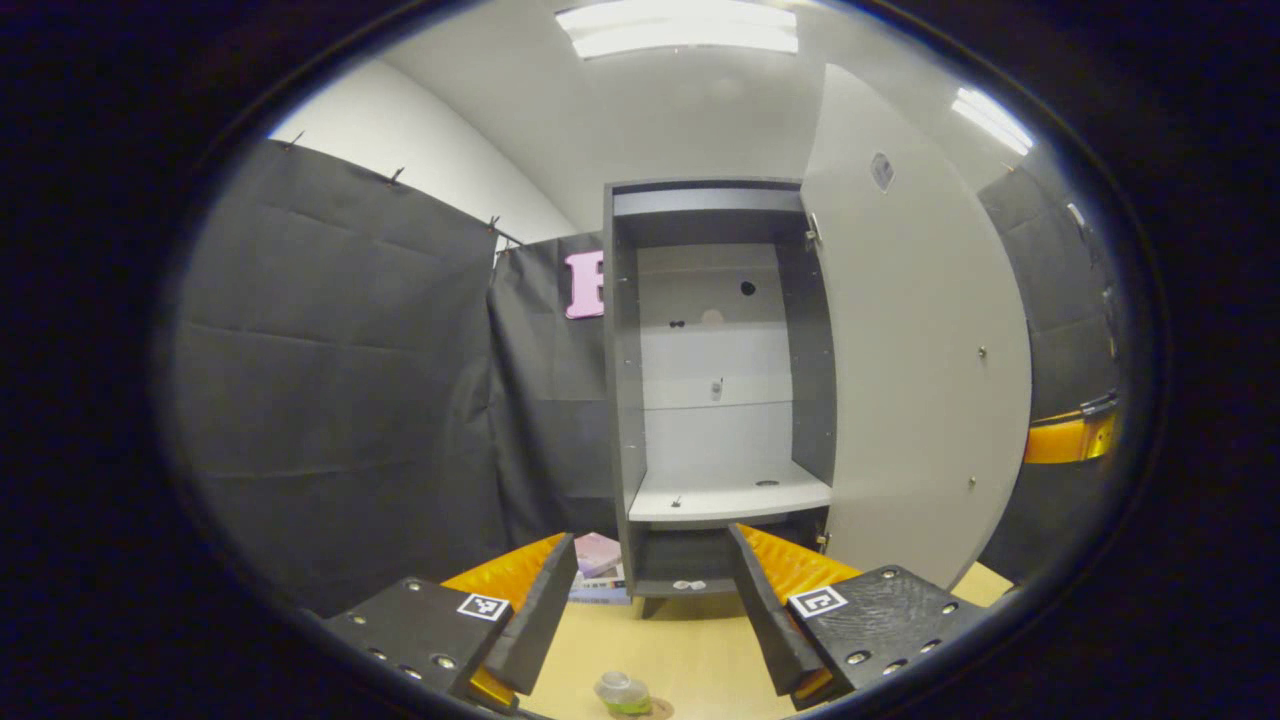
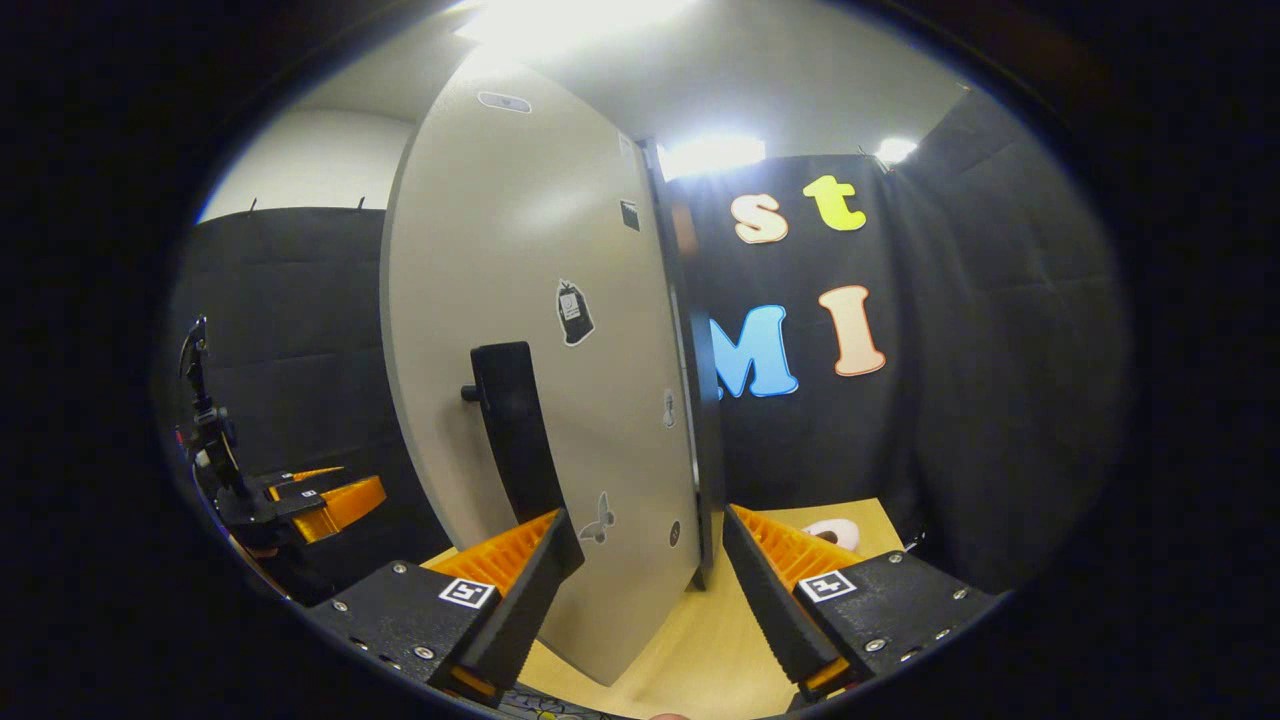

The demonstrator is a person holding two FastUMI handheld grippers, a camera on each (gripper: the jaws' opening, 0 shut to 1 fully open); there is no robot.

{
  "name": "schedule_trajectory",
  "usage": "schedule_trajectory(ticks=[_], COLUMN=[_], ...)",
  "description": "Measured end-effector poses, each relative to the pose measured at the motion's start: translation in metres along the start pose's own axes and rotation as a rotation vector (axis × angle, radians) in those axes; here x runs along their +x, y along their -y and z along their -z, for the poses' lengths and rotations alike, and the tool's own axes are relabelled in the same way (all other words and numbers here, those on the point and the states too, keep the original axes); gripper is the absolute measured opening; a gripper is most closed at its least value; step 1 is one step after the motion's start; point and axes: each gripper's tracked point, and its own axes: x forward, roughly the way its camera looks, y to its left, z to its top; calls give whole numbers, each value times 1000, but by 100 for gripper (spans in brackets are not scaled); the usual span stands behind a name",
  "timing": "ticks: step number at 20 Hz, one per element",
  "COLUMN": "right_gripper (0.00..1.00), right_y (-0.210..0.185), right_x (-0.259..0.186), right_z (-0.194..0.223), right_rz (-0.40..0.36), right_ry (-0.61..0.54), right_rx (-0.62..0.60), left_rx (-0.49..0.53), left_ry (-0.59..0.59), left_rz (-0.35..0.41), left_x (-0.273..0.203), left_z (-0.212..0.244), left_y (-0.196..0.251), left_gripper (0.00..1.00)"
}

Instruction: Open the cabinet door with the right hand, grasp the bottle in the cabinet with the left hand and place it on the coaster, then close the cabinet door with the right hand.

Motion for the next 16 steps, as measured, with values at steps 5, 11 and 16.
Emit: schedule_trajectory(ticks=[5,11,16], right_gripper=[94,94,95], right_y=[-44,-73,-97], right_x=[26,55,80], right_z=[-1,-5,-5], right_rz=[-28,20,50], right_ry=[-22,1,12], right_rx=[36,4,-7], left_rx=[11,15,40], left_ry=[1,18,24], left_rz=[76,144,185], left_x=[34,79,112], left_z=[9,15,29], left_y=[-11,-40,-61], left_gripper=[86,86,86])
